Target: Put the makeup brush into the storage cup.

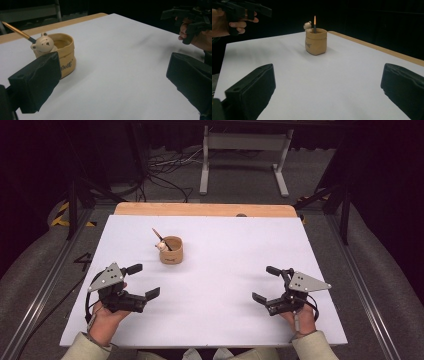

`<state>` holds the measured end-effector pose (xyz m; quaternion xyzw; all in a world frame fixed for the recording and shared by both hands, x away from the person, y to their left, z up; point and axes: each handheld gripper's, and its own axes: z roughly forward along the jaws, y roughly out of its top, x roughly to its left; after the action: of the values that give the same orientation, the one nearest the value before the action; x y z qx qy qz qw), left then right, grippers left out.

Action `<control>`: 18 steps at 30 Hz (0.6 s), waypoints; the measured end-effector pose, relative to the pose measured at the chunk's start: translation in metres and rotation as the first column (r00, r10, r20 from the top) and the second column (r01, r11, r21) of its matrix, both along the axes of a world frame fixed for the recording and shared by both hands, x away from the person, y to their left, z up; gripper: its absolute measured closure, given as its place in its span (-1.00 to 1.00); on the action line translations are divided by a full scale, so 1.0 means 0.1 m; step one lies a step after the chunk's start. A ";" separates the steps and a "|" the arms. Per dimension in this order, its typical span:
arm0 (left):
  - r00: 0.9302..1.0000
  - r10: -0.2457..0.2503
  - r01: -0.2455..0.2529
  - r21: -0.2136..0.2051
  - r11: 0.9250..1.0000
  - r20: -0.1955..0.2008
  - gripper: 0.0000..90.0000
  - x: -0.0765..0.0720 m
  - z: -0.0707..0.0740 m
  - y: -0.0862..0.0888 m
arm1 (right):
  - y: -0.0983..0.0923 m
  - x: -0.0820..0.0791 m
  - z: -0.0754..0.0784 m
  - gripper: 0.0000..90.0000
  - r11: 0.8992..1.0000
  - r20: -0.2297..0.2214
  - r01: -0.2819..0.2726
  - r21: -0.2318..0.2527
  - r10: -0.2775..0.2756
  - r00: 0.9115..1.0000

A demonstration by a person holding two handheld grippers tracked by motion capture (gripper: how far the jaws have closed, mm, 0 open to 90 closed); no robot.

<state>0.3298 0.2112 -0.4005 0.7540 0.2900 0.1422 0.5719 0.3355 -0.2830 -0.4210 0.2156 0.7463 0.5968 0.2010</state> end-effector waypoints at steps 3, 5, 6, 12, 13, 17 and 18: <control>1.000 0.000 0.000 -0.004 1.000 -0.005 -0.98 -0.02 -0.07 0.03 | -0.03 -0.03 -0.03 -1.00 1.000 0.003 -0.003 -0.006 0.003 1.000; 1.000 -0.001 0.001 -0.013 1.000 -0.007 -0.98 -0.04 -0.11 0.04 | -0.04 -0.04 -0.04 -1.00 1.000 0.003 -0.004 -0.006 0.004 1.000; 1.000 -0.002 0.002 -0.014 1.000 -0.005 -0.98 -0.05 -0.14 0.05 | -0.05 -0.04 -0.04 -1.00 1.000 0.004 0.000 -0.004 0.000 1.000; 1.000 0.009 -0.010 -0.054 0.999 -0.023 -0.98 -0.09 -0.28 0.12 | -0.11 -0.07 -0.06 -1.00 1.000 0.008 0.015 0.002 -0.015 1.000; 1.000 0.011 -0.013 -0.070 0.997 -0.025 -0.98 -0.10 -0.31 0.14 | -0.12 -0.08 -0.07 -1.00 1.000 0.007 0.013 0.004 -0.013 1.000; 0.999 0.022 -0.025 -0.092 0.995 -0.030 -0.98 -0.10 -0.35 0.20 | -0.12 -0.10 -0.12 -1.00 1.000 0.014 0.010 0.010 -0.010 1.000; 0.999 0.024 -0.026 -0.089 0.996 -0.028 -0.98 -0.10 -0.35 0.21 | -0.12 -0.11 -0.14 -1.00 1.000 0.015 0.009 0.008 -0.009 1.000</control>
<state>0.3196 0.2321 -0.4360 0.7260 0.3130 0.1261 0.5992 0.3249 -0.2951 -0.4347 0.2151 0.7415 0.6004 0.2083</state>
